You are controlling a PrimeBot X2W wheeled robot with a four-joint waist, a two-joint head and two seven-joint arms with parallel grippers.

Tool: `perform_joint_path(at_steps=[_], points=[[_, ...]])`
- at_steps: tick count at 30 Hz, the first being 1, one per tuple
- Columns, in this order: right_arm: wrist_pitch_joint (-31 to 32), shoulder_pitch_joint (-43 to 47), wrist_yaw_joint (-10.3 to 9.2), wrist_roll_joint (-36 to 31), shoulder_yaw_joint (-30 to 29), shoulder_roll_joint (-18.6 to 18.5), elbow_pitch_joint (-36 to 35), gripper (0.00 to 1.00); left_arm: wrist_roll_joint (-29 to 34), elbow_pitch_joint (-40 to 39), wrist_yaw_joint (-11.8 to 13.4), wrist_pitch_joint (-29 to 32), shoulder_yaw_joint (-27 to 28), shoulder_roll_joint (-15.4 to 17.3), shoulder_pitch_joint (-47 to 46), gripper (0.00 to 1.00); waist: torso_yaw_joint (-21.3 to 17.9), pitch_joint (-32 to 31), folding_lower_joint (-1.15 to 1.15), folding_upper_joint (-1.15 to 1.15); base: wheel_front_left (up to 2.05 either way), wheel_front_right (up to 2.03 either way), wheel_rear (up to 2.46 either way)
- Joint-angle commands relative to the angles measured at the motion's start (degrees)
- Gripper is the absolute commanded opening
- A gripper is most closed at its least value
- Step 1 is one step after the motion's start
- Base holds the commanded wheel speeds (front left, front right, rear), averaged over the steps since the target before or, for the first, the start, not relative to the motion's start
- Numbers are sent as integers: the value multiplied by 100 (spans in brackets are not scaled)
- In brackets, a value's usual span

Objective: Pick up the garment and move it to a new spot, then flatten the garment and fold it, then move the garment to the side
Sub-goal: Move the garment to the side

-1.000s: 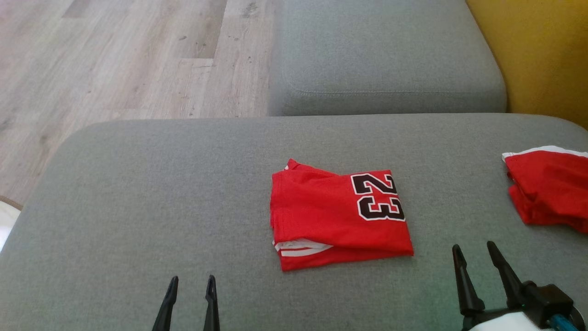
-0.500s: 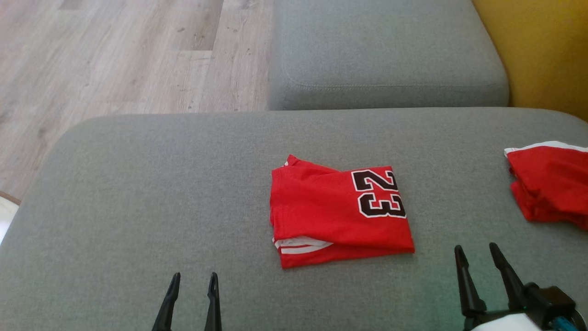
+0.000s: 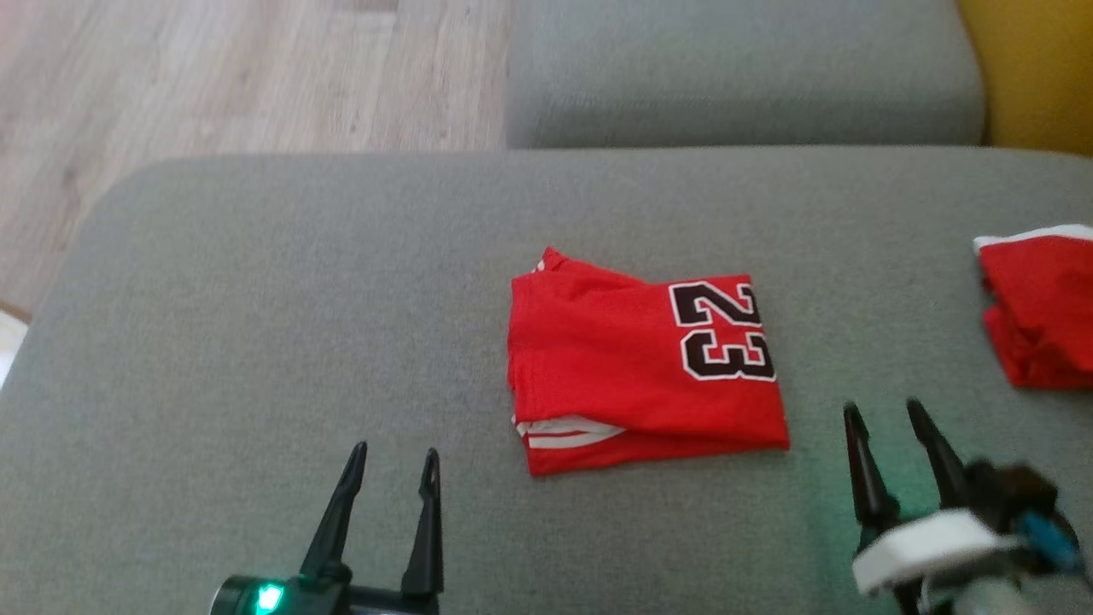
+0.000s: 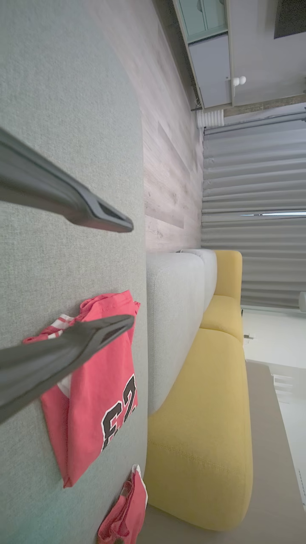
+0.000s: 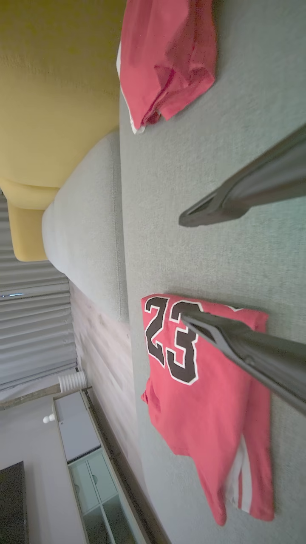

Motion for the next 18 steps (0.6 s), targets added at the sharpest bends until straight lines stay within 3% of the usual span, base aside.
perform_joint_path(at_steps=[1, 14, 15, 16, 17, 18], points=[[83, -538, -4, 134, 181, -196, 56, 100, 55, -261, 49, -55, 74, -46, -329, 100, 73, 232, -1, 0, 0, 0, 0], [1190, -2134, -4, 1298, 933, -343, 1589, 100, -153, -517, 257, -55, -244, -46, -935, 100, 304, 877, -1, 0, 0, 0, 0], [1254, -2186, -4, 1356, 1002, -324, 1715, 93, -138, -494, 272, -55, -248, -46, -961, 100, 316, 900, -1, 0, 0, 0, 0], [1298, -2228, -4, 1426, 1086, -302, 1805, 45, -164, -454, 297, -55, -244, -46, -975, 100, 319, 923, -1, 0, 0, 0, 0], [1318, -2260, -4, 1505, 1153, -287, 1873, 2, -181, -450, 304, -55, -243, -46, -999, 100, 316, 942, -1, 0, 0, 0, 0], [1311, -2288, -4, 1598, 1209, -275, 1909, 0, -198, -444, 324, -55, -230, -46, -1011, 100, 303, 956, -1, 0, 0, 0, 0]])
